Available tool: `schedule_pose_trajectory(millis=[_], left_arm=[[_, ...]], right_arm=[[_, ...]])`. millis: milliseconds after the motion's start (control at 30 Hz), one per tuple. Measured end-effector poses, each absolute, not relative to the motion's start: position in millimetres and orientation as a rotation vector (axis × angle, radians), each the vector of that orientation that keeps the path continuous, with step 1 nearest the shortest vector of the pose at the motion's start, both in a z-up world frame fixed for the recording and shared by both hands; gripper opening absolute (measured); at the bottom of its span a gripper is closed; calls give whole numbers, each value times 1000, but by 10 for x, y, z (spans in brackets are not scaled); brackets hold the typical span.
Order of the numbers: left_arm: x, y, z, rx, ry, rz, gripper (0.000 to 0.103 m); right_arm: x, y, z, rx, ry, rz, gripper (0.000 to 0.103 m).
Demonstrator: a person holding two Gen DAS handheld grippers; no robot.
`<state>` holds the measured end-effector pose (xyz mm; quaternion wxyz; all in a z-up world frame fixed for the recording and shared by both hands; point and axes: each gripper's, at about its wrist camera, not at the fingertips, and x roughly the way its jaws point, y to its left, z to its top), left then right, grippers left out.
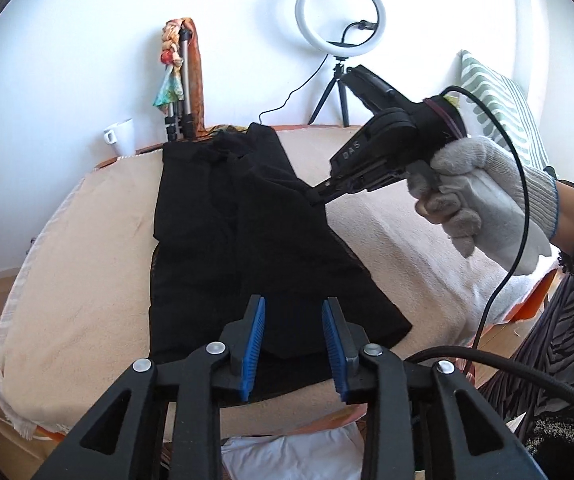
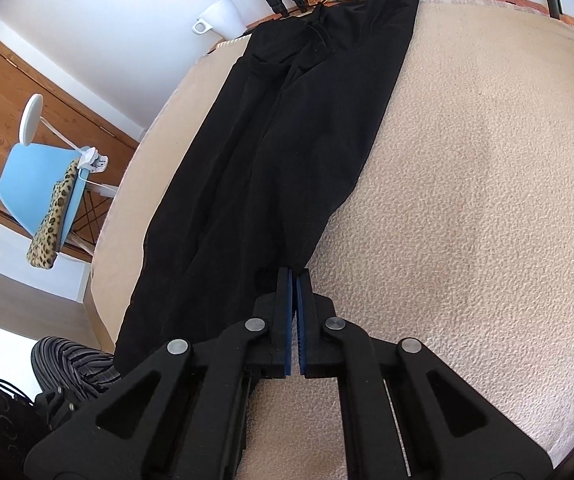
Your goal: Fold small clothes
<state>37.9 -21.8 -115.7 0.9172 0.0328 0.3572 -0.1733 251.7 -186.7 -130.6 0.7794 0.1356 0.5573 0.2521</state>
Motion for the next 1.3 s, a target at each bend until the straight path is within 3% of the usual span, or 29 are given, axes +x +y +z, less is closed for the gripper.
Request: schedule_pose_trajectory(millis=[133,267,467,600,633,767,1000,1100,1133,1167,1300], left_arm=[[550,-19,-1304,46,802,-245,31],[503,400,-1334,-63,813,-149,40],[561,771,-1494,-214,908,-166,36],[588,673,-1578,-231,936,-239,16],[605,656,-1589,-241,935,-250,6],[613,677,-1532,-290,917,-271,0],[542,889,-1366,-192,889,-146,2],[518,961,-1383,-164,881,-60,11],[492,967,-1354,-154,868,-42,25],[446,985,-1319,-152,845,-42,28],[383,754,-1149,-132,792,-171,28]], right_arm=[[2531,-1840,-1359,290,1239,535,3],[2380,-1940,-1312,321,1253,548,7],[1845,-1909,-1291,388,1300,674,9],[1520,-1806,-1400,388,1345,694,10],[1475,-1783,-1423,380,1348,694,10],[1409,-1671,-1494,380,1358,723,9],[1297,-1475,-1412,396,1370,845,6],[1310,-1460,-1386,323,1373,837,7],[1354,-1524,-1362,352,1359,839,8],[1428,-1610,-1350,395,1349,842,10],[1785,-1946,-1320,458,1282,700,14]])
